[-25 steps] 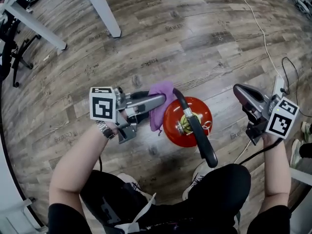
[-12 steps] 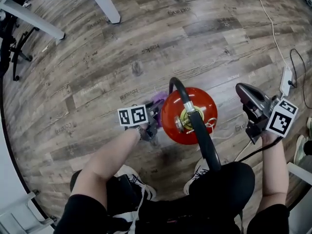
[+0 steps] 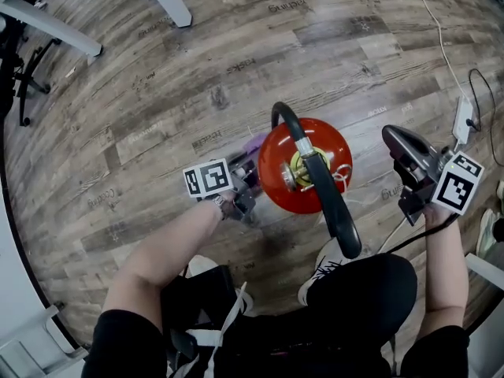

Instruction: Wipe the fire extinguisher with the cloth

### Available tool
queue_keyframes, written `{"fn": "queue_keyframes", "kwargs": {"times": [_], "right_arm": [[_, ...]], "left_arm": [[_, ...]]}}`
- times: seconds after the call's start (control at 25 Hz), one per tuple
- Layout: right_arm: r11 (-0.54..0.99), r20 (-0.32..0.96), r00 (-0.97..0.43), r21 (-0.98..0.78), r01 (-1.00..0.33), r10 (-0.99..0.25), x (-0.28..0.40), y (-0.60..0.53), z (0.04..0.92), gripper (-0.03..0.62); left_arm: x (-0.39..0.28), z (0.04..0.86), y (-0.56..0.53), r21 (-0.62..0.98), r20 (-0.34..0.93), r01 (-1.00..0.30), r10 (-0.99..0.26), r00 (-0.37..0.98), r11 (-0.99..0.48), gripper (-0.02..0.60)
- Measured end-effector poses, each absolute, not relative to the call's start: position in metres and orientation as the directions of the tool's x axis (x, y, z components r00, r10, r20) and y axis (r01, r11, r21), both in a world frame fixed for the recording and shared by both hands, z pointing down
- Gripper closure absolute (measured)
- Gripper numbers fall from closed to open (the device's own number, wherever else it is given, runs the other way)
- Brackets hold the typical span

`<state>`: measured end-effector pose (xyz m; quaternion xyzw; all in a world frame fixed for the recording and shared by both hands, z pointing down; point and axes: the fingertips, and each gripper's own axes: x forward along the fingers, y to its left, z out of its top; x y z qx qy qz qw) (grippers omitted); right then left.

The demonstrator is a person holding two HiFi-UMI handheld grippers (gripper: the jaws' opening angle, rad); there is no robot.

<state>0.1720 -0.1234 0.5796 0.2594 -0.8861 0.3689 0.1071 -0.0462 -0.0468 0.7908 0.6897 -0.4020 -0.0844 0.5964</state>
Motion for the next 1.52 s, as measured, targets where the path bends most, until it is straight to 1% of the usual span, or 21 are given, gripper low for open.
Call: {"fn": "queue_keyframes", "kwargs": {"times": [0.12, 0.24, 0.28, 0.36, 0.48, 0.6, 0.68, 0.8, 0.92, 1.0, 1.08, 1.16, 1.36, 1.52], "right_arm": [[0.604, 0.367, -0.846, -0.593, -0.533, -0.386, 0.168, -0.12, 0.574, 0.589], [0.615, 0.362, -0.849, -0.585, -0.529, -0.386, 0.165, -0.115, 0.569, 0.589], [0.616, 0.362, -0.847, -0.582, -0.531, -0.388, 0.165, -0.113, 0.567, 0.589], [0.617, 0.359, -0.844, -0.575, -0.536, -0.398, 0.166, -0.113, 0.561, 0.589], [0.624, 0.354, -0.84, -0.563, -0.542, -0.411, 0.167, -0.114, 0.552, 0.589], [0.631, 0.355, -0.838, -0.551, -0.546, -0.414, 0.164, -0.114, 0.549, 0.589], [0.633, 0.357, -0.838, -0.548, -0.546, -0.413, 0.162, -0.112, 0.548, 0.589], [0.635, 0.362, -0.837, -0.545, -0.547, -0.41, 0.157, -0.11, 0.546, 0.589], [0.633, 0.366, -0.833, -0.541, -0.553, -0.415, 0.156, -0.11, 0.544, 0.589], [0.628, 0.367, -0.829, -0.541, -0.559, -0.422, 0.158, -0.11, 0.544, 0.589], [0.624, 0.37, -0.827, -0.542, -0.562, -0.423, 0.16, -0.109, 0.545, 0.589], [0.623, 0.374, -0.827, -0.543, -0.562, -0.42, 0.162, -0.109, 0.547, 0.589], [0.597, 0.384, -0.816, -0.557, -0.577, -0.432, 0.173, -0.107, 0.558, 0.589], [0.574, 0.396, -0.811, -0.574, -0.584, -0.43, 0.177, -0.103, 0.572, 0.589]], "left_arm": [[-0.047, 0.747, -0.042, 0.923, 0.276, -0.384, -0.651, 0.707, -0.026, 0.5], [-0.046, 0.693, -0.03, 0.975, 0.129, -0.216, -0.647, 0.752, -0.056, 0.5], [-0.046, 0.676, -0.026, 0.979, 0.088, -0.184, -0.636, 0.767, -0.086, 0.5], [-0.047, 0.644, -0.018, 0.971, 0.032, -0.167, -0.597, 0.801, -0.173, 0.5], [-0.047, 0.601, -0.006, 0.929, -0.022, -0.171, -0.51, 0.86, -0.329, 0.499], [-0.039, 0.563, 0.01, 0.898, -0.095, -0.102, -0.415, 0.905, -0.429, 0.5], [-0.03, 0.544, 0.024, 0.876, -0.129, -0.052, -0.337, 0.933, -0.479, 0.499], [-0.011, 0.521, 0.047, 0.839, -0.17, 0.042, -0.186, 0.968, -0.543, 0.5], [0.012, 0.511, 0.06, 0.825, -0.194, 0.117, -0.083, 0.977, -0.552, 0.5], [0.025, 0.519, 0.061, 0.84, -0.182, 0.127, -0.053, 0.982, -0.527, 0.502], [0.034, 0.536, 0.061, 0.858, -0.135, 0.094, -0.044, 0.99, -0.505, 0.502], [0.036, 0.559, 0.058, 0.889, -0.08, 0.037, -0.075, 0.994, -0.456, 0.502], [0.034, 0.637, 0.056, 0.952, 0.071, -0.116, -0.162, 0.984, -0.283, 0.502], [0.036, 0.72, 0.058, 0.956, 0.206, -0.236, -0.173, 0.963, -0.176, 0.503]]}}
